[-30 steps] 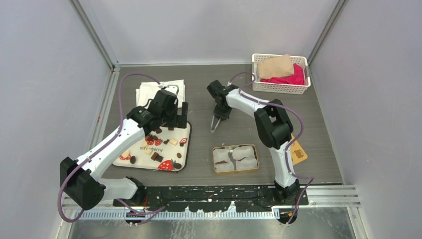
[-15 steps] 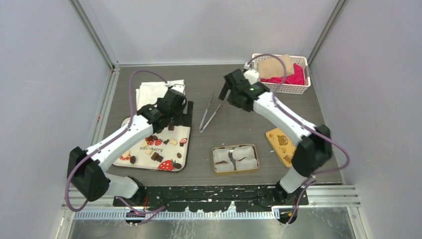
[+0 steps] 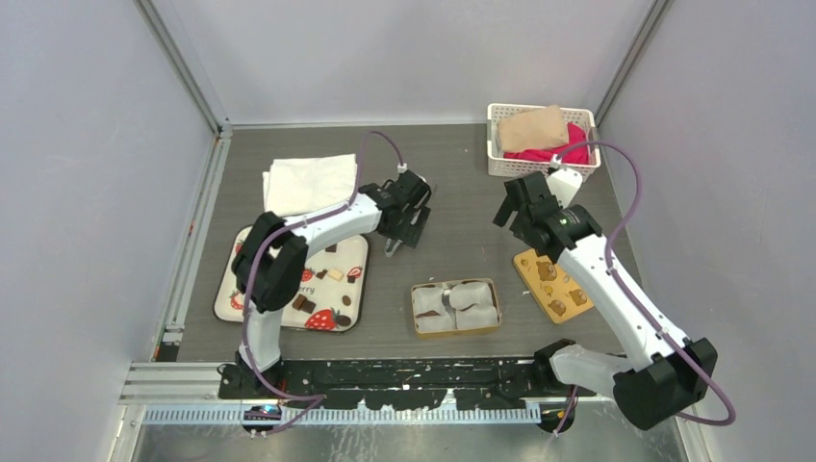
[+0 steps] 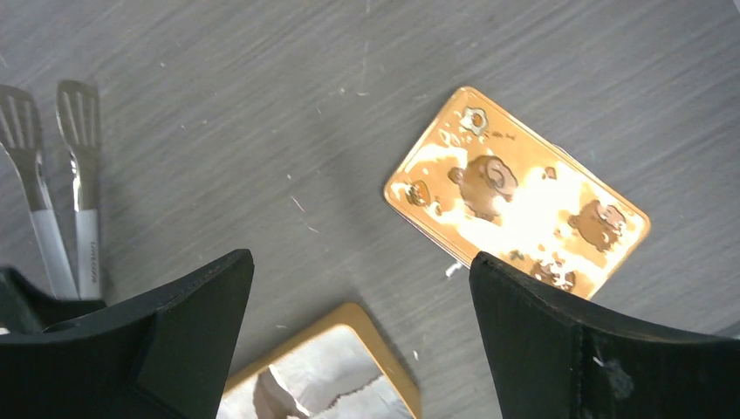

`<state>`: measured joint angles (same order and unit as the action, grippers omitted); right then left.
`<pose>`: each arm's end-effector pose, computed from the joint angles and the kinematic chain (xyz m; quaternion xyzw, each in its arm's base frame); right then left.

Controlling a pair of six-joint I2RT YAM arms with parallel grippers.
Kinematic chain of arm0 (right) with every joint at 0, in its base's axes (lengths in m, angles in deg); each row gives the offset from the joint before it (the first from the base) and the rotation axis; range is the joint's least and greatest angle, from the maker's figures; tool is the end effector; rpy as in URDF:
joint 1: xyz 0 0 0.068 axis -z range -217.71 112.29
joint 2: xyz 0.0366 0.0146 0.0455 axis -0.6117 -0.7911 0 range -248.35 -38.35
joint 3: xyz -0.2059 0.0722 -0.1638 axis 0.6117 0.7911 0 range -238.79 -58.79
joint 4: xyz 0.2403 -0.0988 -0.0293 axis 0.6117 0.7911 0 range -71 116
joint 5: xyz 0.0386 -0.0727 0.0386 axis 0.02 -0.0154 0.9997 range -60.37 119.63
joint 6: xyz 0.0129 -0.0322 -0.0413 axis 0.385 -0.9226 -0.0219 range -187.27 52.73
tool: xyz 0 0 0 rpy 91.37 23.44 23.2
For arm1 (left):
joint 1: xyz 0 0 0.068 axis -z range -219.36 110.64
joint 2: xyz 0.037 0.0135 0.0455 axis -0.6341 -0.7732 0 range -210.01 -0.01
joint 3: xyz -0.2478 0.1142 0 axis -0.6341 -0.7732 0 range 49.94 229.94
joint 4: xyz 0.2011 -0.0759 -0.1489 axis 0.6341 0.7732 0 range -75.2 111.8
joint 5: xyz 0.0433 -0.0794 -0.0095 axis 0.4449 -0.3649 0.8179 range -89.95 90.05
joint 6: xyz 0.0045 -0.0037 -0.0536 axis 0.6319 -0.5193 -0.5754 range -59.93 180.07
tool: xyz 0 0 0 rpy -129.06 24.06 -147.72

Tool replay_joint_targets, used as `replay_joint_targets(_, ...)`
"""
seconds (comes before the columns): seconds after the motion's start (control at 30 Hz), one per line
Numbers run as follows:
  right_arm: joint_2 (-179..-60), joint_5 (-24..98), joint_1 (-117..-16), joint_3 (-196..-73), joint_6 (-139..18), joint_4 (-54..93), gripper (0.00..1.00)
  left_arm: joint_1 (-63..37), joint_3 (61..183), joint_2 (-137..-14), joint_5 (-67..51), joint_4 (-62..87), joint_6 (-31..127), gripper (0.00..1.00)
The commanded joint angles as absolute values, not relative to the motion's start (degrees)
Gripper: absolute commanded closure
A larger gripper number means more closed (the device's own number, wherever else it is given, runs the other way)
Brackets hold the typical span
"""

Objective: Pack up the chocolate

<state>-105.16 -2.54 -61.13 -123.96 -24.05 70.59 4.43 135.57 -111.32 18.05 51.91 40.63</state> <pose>0.2139 0.0721 0.3257 0.2428 0.8832 -0.0532 0.3976 0.3052 -0.2773 0.2114 0.1665 0.9461 0.0077 0.2776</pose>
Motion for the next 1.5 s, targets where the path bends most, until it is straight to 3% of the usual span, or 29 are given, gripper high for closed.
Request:
replay_joint_targets(0.0, -100.59, -3.90, -61.06, -122.19, -21.77, 73.05, 0.00, 2.55, 141.82, -115.72, 15.45, 51.34, 42.76, 0.08)
replay_joint_targets(0.47, -100.43, -4.27, -61.09, -121.64, -21.94, 74.25, 0.00, -1.30, 151.79, -127.20, 10.11, 51.20, 42.76, 0.37)
replay_joint_targets(0.97, -102.67, -2.91, -61.08, -122.33, -21.50, 73.54, 0.00, -1.73, 157.56, -133.52, 6.81, 51.00, 44.15, 0.38)
replay_joint_targets(1.17, -102.49, -2.62, -61.06, -121.87, -21.30, 73.17, 0.00, -1.73, 156.48, -132.33, 6.49, 51.42, 44.10, 0.52)
replay_joint_targets(1.47, -104.26, -1.55, -61.07, -122.70, -21.97, 71.40, 0.00, -1.69, 156.90, -127.63, 8.25, 53.06, 44.12, 0.82)
